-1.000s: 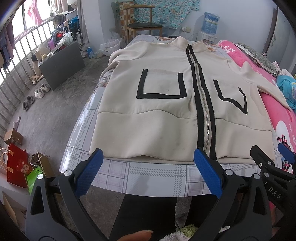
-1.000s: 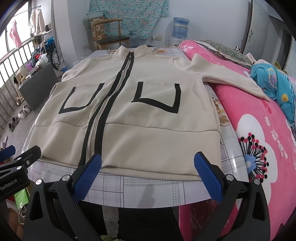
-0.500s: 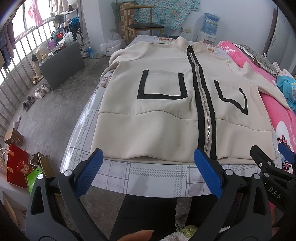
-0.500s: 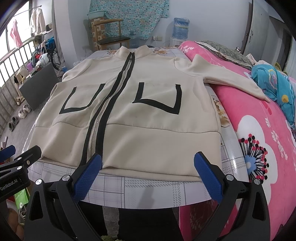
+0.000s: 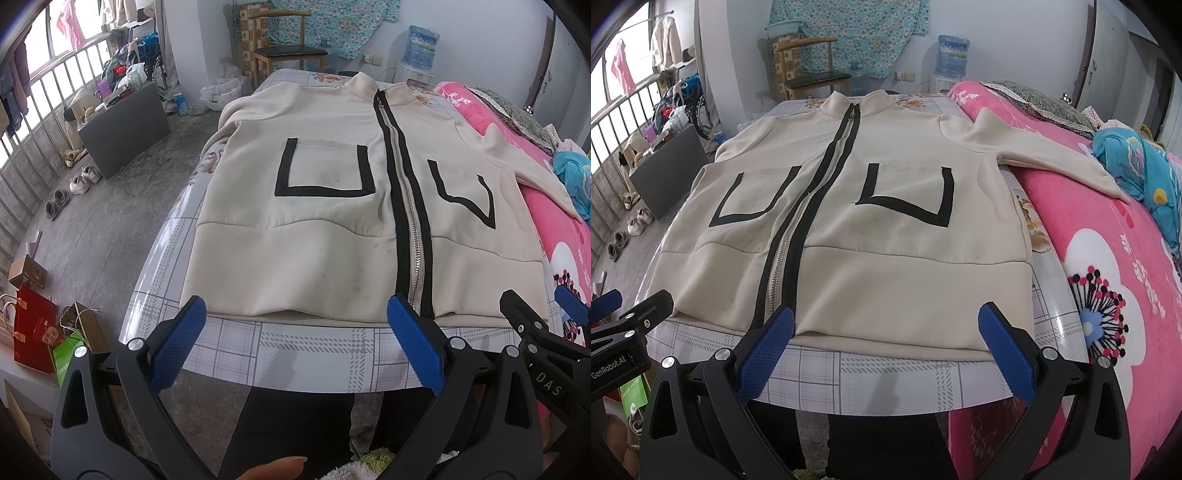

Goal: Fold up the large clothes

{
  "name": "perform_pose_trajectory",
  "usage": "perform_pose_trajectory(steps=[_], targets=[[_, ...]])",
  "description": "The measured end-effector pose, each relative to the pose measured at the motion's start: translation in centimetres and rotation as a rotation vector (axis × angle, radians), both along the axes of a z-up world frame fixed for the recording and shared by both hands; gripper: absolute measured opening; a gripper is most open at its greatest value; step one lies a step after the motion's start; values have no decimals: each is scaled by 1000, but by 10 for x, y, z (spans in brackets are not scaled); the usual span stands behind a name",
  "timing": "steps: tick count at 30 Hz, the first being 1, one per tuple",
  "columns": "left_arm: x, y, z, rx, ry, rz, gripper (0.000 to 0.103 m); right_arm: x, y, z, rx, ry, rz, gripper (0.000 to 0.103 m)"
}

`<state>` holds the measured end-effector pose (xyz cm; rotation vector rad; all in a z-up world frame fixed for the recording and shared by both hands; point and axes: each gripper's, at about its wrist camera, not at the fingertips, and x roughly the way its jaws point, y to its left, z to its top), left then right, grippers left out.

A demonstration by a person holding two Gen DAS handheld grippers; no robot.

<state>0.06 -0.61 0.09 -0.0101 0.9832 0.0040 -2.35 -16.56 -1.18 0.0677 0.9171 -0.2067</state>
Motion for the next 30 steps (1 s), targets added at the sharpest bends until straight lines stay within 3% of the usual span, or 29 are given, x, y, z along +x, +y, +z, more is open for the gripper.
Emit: perform_pose_trajectory(steps=[18,22,26,30], targets=[[12,5,-18,22,38,-18,95,6,-11,-11,19,20,-8,98],[15,23,-21,-28,-7,-28,95,6,-39,-15,18,24,-55,98],[18,63,-24,-149,-100,-16,95,2,-75,-13,22,2,-111,98],[37,91,-36,-70,-88,80,95,0,-110,-20,32,1,-150,96]])
